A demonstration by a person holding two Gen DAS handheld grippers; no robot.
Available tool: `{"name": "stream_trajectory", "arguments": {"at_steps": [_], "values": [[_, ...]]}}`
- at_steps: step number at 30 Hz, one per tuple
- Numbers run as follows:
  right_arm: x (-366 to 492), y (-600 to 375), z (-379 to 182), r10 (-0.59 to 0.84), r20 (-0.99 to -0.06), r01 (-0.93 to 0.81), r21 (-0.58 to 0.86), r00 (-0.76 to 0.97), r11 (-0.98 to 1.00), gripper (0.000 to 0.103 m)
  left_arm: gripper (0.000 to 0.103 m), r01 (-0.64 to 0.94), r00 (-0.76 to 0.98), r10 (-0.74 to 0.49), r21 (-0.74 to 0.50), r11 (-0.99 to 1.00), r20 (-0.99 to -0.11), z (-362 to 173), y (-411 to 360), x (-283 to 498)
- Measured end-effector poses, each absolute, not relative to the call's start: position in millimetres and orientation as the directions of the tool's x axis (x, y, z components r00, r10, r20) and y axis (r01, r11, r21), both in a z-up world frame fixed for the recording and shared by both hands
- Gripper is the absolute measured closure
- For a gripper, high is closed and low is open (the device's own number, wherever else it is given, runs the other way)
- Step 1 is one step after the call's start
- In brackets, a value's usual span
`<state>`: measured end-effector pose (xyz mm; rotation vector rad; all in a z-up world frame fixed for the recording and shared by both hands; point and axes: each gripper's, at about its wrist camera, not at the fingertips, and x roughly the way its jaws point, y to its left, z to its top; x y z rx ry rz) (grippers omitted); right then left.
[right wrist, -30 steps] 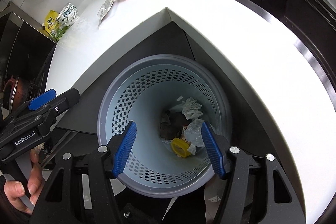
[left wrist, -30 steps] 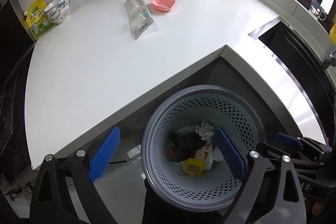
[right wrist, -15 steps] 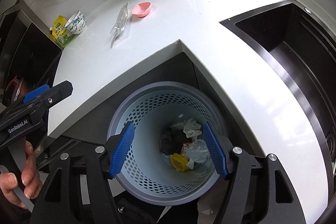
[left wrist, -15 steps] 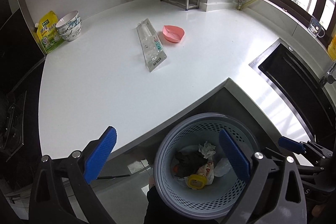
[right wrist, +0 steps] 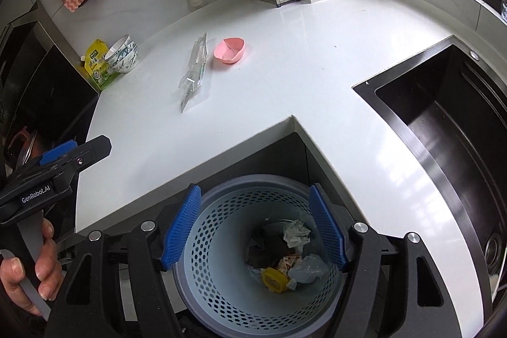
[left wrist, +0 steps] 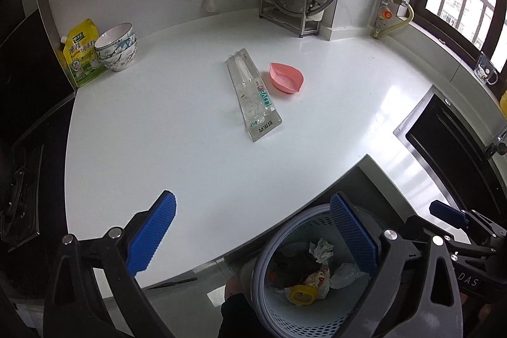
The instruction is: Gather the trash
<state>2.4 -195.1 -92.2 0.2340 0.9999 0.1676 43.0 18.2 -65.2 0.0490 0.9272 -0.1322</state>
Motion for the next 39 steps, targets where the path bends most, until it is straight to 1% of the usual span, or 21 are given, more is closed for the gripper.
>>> {"name": "stream_trajectory", "arguments": {"at_steps": [8,12,22,30,39], "values": [[55,-184,-91,0.214,-0.811,-0.024,0.240,0.544,0.971,0.035,0.007,0.121,0.603,-0.108,-0.042,0.992,-0.790,-65,36,84],[88,-175,-93,0.202,-0.809,-0.024,0.227,0.551,0.974,0.035,0.007,0.113,0.620,-0.090,-0.025,0.993,-0.780,-67,46,107],[173,-148,-107,0.185,-0.808,-0.049,0.191,0.559,0.980,0.035,0.007,0.069,0.633,-0.089,-0.058,0.996,-0.769,-75,74,162],[225,-126,-126,0.154,-0.819,-0.071,0.138,0.553,0.988,0.035,0.007,0.077,0.619,-0.105,-0.072,0.994,-0.779,-89,83,190],[260,-114,-148,0.167,-0.836,-0.080,0.147,0.522,0.986,0.035,0.007,0.096,0.609,-0.124,-0.083,0.992,-0.783,-97,82,210]]}}
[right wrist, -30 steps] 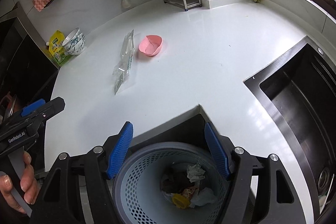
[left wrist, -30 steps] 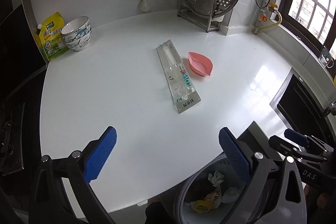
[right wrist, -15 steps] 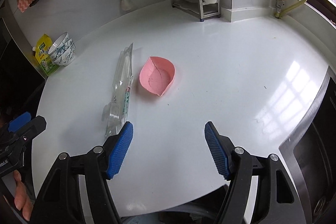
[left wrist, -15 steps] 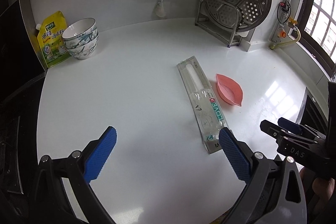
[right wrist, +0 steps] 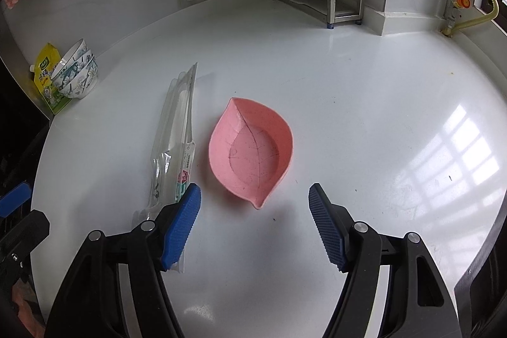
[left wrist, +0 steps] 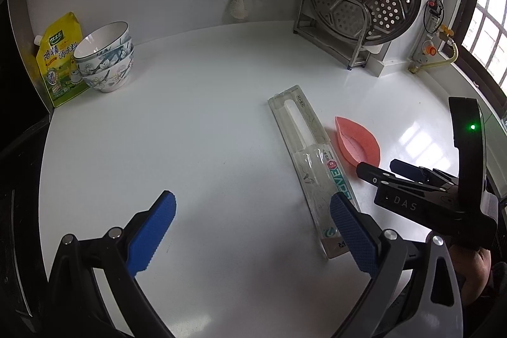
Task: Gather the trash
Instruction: 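Move both open tools to the toothbrush package and pink scoop, then grasp the pink scoop with the right tool while the left tool grasps the toothbrush package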
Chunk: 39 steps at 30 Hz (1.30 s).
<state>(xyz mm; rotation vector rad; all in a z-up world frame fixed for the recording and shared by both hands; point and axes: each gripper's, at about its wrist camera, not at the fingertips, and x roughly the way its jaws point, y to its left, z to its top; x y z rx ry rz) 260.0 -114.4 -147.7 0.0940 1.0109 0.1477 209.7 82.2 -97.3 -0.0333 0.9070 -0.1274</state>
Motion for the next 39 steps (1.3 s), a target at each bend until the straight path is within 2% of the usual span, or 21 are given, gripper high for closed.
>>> {"name": "stream_trajectory", "arguments": {"at_steps": [21,25,39], "values": [[290,-106,-162,0.130,-0.842,-0.099,0.091,0.524,0.991,0.035,0.007,0.109,0.588,-0.134,-0.086,0.990,-0.798,-108,75,226],[292,-107,-161,0.144,-0.835,-0.110,0.100,0.531,0.989,0.042,0.007,0.116,0.580,-0.149,-0.100,0.988,-0.800,-111,70,231],[272,-166,-158,0.076,-0.831,0.033,0.113,0.550,0.993,0.042,0.007,0.137,0.543,-0.168,-0.111,0.984,-0.823,-135,26,259]]}}
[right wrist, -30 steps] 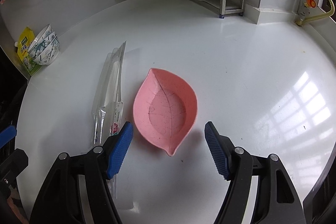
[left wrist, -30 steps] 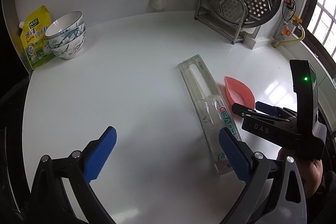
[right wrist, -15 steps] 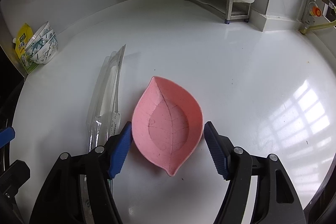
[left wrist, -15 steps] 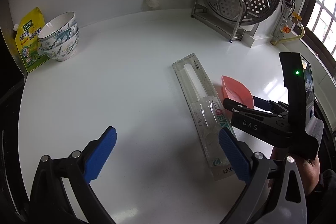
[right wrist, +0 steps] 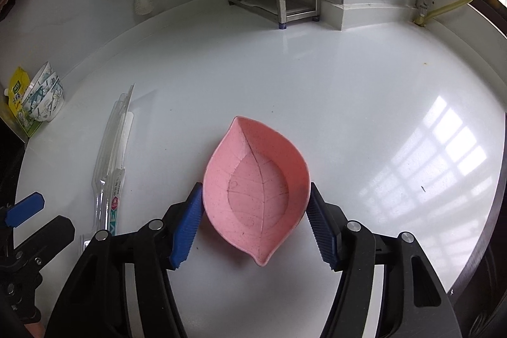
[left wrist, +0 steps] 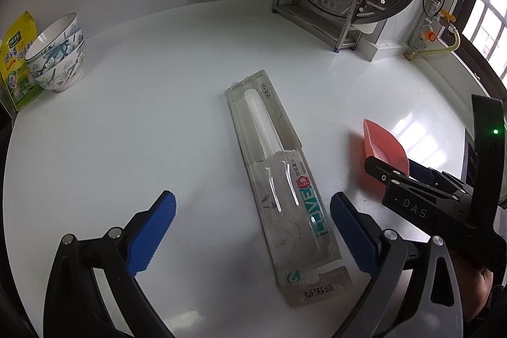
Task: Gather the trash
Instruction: 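Grasp the pink scoop with the right tool while the left tool grasps the toothbrush package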
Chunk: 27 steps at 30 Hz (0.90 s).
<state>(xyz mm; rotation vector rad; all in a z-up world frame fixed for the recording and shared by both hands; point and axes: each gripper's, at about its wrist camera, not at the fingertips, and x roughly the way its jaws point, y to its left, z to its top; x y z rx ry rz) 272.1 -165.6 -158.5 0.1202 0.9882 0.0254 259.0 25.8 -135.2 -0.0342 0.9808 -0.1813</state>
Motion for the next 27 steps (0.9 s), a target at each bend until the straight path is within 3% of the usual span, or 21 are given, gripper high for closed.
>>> {"name": "stream_trajectory", "arguments": {"at_steps": [19,23,25,27], "values": [[254,-193,-159,0.061,-0.828,0.086,0.131,0.557,0.988,0.042,0.010,0.097,0.500,-0.044,0.006,0.995,-0.865,-173,-8,288],[252,-193,-158,0.066,-0.827,0.082,0.134,0.559,0.988,0.042,0.029,0.097,0.524,-0.044,0.008,0.995,-0.851,-168,-8,282],[253,-192,-158,0.071,-0.827,0.080,0.138,0.558,0.987,0.042,0.049,0.104,0.530,-0.048,0.009,0.995,-0.846,-165,-8,279],[253,-192,-158,0.076,-0.827,0.075,0.141,0.557,0.987,0.042,0.056,0.110,0.530,-0.047,0.014,0.994,-0.847,-163,-9,278]]}}
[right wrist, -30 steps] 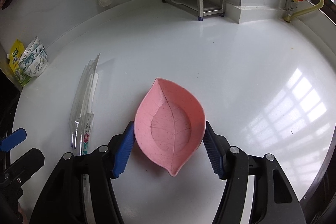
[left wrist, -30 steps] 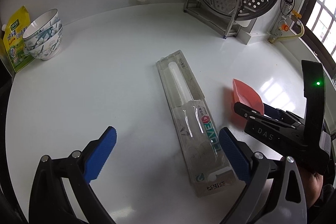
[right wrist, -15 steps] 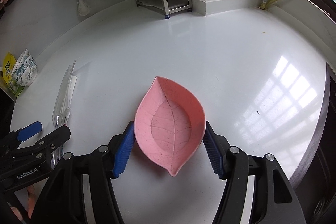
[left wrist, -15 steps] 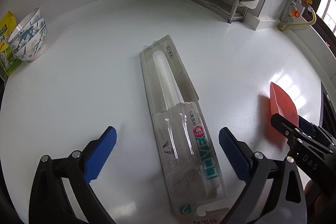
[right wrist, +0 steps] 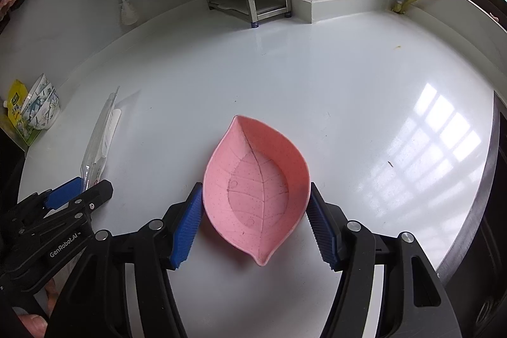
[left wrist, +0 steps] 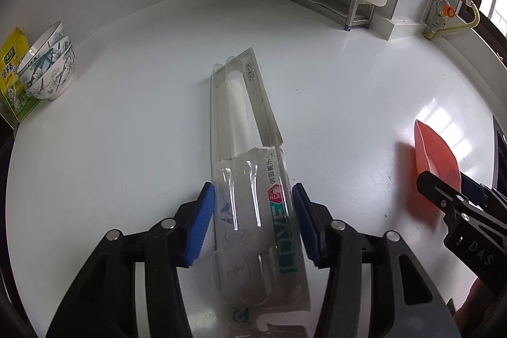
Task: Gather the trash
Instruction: 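Grasp the pink scoop with the right tool while the left tool grasps the toothbrush package, then carry the package and pink scoop over the bin and open both tools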
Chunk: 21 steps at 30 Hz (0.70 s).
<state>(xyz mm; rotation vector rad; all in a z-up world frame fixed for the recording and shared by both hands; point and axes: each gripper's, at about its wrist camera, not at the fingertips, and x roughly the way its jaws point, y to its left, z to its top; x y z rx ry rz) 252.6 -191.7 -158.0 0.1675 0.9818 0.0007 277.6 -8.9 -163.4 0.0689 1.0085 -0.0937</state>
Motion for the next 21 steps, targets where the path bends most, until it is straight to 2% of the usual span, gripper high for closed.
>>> {"name": "stream_trajectory", "arguments": {"at_steps": [21], "values": [[192,-185,-133,0.138,-0.819,0.049,0.199,0.558,0.979,0.042,0.058,0.176,0.540,-0.093,0.004,0.984,-0.837,-124,-4,211]]}}
